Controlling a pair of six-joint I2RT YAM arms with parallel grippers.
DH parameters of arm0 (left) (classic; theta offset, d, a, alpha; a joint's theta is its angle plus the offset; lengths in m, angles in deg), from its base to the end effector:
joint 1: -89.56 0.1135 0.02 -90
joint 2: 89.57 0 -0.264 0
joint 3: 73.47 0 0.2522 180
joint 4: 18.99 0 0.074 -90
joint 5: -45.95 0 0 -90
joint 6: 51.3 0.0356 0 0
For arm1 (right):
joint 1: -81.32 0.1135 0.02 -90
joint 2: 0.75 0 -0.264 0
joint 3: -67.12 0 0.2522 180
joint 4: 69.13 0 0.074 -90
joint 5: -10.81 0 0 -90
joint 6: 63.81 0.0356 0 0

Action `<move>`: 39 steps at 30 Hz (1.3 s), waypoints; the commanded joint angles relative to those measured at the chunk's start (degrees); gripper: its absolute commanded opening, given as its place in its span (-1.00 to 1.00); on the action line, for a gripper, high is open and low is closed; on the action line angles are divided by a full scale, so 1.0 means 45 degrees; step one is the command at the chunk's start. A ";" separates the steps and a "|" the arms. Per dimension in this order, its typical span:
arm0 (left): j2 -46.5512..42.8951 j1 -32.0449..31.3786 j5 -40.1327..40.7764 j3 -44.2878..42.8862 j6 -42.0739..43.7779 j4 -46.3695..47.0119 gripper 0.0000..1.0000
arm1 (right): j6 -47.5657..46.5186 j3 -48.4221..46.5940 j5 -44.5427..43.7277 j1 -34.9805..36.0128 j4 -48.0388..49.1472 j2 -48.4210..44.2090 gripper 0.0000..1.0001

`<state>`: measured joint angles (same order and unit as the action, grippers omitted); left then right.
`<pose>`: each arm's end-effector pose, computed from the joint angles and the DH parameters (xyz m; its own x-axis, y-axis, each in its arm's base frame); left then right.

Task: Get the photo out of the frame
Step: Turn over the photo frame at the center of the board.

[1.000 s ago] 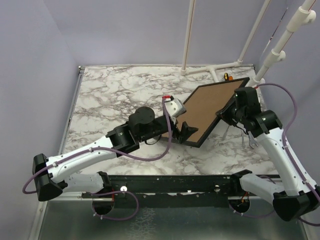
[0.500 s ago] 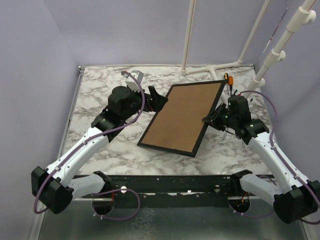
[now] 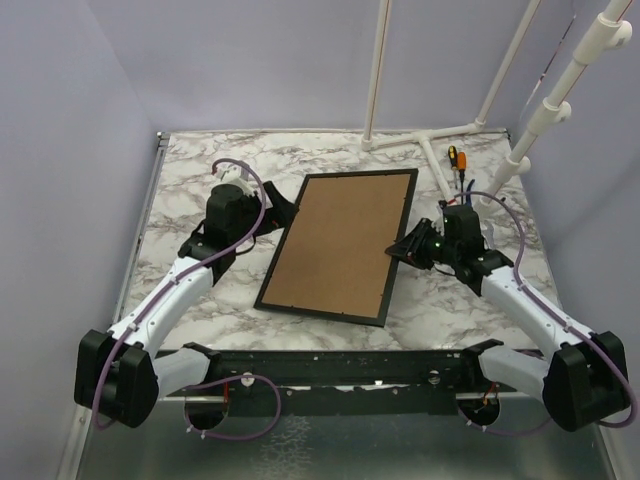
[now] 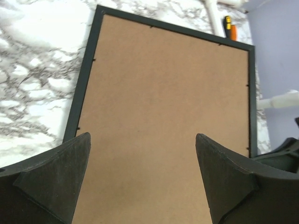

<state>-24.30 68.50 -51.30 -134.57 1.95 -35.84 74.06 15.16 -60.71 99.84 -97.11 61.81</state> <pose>0.2439 -0.0987 0.2957 -0.5473 -0.4253 -0.7209 0.1734 0.7850 -0.5948 0.2150 0.0839 0.2342 -0.7943 0.4757 -0.3778 0.0788 0.6974 0.7124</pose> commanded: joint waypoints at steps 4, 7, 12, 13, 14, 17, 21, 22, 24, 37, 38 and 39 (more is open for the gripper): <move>0.0182 0.0051 0.1994 0.1277 0.0016 0.0100 0.88 | -0.1737 0.0465 0.0452 0.0063 0.2102 0.1247 -0.82; 0.0510 0.0051 0.2562 0.1593 0.0028 0.0101 0.87 | -0.2108 0.0756 0.0557 0.0063 0.2860 0.1951 -0.82; 0.1119 0.0051 0.3749 0.1932 -0.0229 -0.0019 0.82 | -0.2423 0.1221 0.0267 0.0063 0.4091 0.2726 -0.77; 0.1195 0.0051 0.4019 0.2006 -0.0314 -0.0085 0.82 | -0.2503 0.1190 0.0195 0.0063 0.4096 0.2897 -0.74; 0.1265 0.0051 0.4282 0.2069 -0.0396 -0.0110 0.82 | -0.2557 0.1152 0.0037 0.0063 0.4070 0.3101 -0.71; 0.1332 0.0051 0.4835 0.2271 -0.0482 -0.0133 0.83 | -0.2710 0.1105 -0.0241 0.0063 0.4109 0.3723 -0.61; 0.1441 0.0051 0.5084 0.2488 -0.0505 -0.0114 0.83 | -0.2920 0.1261 -0.0320 0.0068 0.4623 0.4618 -0.53; 0.1484 0.0051 0.5101 0.2534 -0.0505 -0.0118 0.83 | -0.2956 0.1320 -0.0318 0.0064 0.4790 0.4845 -0.53; 0.1555 0.0051 0.5118 0.2613 -0.0490 -0.0107 0.83 | -0.2964 0.1430 -0.0272 0.0063 0.5116 0.5255 -0.52; 0.1397 0.0051 0.5889 0.2859 -0.0119 -0.0017 0.88 | -0.3138 0.1709 -0.0771 0.0063 0.5119 0.5370 -0.11; 0.1398 0.0051 0.5941 0.2883 -0.0100 -0.0001 0.88 | -0.3210 0.1666 -0.0929 0.0063 0.4884 0.5278 -0.10; 0.1430 0.0051 0.5997 0.2896 -0.0054 -0.0019 0.87 | -0.3302 0.1585 -0.1092 0.0078 0.4576 0.5179 -0.10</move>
<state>-17.43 68.57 -27.26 -122.61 0.81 -35.82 62.68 21.98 -59.44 100.08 -70.38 86.25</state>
